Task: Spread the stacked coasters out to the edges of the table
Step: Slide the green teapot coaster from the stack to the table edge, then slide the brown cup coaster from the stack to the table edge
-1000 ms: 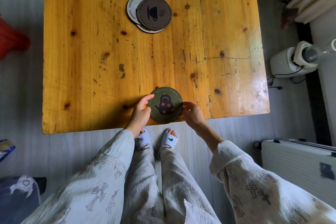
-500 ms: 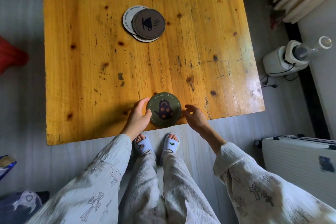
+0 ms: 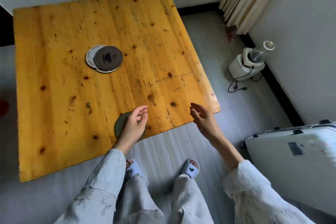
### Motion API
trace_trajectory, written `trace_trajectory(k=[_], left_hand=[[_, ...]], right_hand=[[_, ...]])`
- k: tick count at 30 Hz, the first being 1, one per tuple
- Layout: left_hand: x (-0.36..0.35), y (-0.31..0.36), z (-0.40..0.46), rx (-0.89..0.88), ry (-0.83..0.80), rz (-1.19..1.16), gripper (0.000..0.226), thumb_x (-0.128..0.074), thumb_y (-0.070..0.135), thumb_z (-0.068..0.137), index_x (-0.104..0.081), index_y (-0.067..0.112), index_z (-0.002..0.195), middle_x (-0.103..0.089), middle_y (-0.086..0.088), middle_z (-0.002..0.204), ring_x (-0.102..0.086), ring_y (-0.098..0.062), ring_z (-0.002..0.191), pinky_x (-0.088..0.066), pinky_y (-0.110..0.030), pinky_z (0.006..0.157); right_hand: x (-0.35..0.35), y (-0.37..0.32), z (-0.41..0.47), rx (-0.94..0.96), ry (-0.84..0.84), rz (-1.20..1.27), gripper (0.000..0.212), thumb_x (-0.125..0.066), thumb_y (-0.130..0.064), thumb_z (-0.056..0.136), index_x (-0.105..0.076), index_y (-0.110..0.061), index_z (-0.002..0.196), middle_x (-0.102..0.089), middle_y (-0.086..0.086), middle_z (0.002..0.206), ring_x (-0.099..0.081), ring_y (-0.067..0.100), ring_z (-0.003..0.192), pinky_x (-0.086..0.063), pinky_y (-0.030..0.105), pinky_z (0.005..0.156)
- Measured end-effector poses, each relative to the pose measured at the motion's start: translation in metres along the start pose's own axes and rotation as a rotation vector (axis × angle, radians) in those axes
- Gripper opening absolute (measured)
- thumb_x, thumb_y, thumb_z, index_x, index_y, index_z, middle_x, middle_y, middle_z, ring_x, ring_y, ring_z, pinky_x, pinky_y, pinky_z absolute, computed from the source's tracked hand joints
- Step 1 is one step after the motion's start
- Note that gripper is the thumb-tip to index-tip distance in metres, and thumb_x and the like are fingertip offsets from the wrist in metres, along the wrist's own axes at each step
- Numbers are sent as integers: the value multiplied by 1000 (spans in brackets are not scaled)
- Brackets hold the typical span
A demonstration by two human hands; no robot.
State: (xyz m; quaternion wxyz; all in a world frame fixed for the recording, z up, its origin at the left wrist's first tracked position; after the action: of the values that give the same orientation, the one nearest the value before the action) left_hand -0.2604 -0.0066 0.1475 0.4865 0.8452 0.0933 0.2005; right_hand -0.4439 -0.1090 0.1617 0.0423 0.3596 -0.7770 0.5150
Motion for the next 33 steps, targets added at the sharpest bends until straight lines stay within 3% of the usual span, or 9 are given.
trace_trajectory(k=[4,6,10,15,21,24,27,30,33], left_hand=[[-59,29,5,-98,27,90,33,-42,15,93,-47,13,125,-52,-8,132,-46,-10,109,-35,-24,90],[-93,39,7,-116,86,132,33,-43,15,93,-47,13,126,-51,-8,133,-47,-12,108,-36,-26,90],[-167,70,14,-144,82,149,36,-44,15,92,-45,11,128,-48,-11,136,-47,-15,109,-36,-27,89],[-222,123,35,-228,85,208,35,-45,16,92,-47,14,126,-51,-9,133,-50,-23,116,-40,-34,96],[-257,149,83,-201,141,263,36,-44,14,92,-46,9,128,-50,-12,133,-46,-24,123,-35,-34,105],[-278,152,117,-149,141,199,36,-44,14,92,-46,10,128,-49,-11,135,-45,-22,123,-33,-27,100],[-294,164,163,-114,180,133,35,-43,12,92,-46,7,127,-48,-15,135,-46,-26,123,-33,-27,98],[-306,183,204,-61,242,74,35,-44,12,92,-47,6,126,-50,-16,133,-48,-27,120,-35,-28,97],[-318,206,238,-70,225,81,35,-44,17,92,-47,12,126,-51,-12,133,-49,-23,120,-36,-30,98]], right_hand=[[73,15,1,99,39,-54,34,-46,-21,96,-50,-13,129,-57,4,133,-56,13,115,-38,15,83],[113,26,0,124,16,-127,36,-47,-23,95,-48,-15,131,-55,1,135,-56,15,118,-41,18,86],[200,44,6,147,46,-191,39,-49,-23,94,-46,-15,132,-54,5,136,-53,19,122,-45,38,102],[277,44,37,224,97,-253,39,-50,-20,94,-46,-13,132,-54,7,136,-53,20,121,-40,34,104],[309,34,109,305,39,-321,40,-50,-20,93,-46,-13,132,-55,7,135,-53,20,120,-37,25,96],[317,23,156,350,-24,-375,40,-51,-22,93,-46,-14,132,-54,8,135,-54,20,120,-39,29,100],[326,3,210,392,-101,-452,41,-50,-23,94,-44,-13,133,-53,10,136,-61,15,103,-41,34,100],[337,-15,254,433,-171,-547,41,-49,-23,94,-44,-13,134,-52,10,137,-52,22,123,-39,29,99],[350,-34,294,456,-196,-568,41,-49,-23,94,-45,-13,133,-53,9,136,-49,22,125,-38,27,98]])
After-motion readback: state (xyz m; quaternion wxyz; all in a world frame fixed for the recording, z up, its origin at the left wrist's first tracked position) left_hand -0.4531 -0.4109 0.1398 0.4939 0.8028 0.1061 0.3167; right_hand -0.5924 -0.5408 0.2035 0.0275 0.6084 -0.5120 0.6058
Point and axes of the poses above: each hand's wrist, its own z-axis towards the middle knuckle, its own x-axis out of the back of the hand, y = z × x, the point moved 3 cm from there along z, towards the middle knuckle
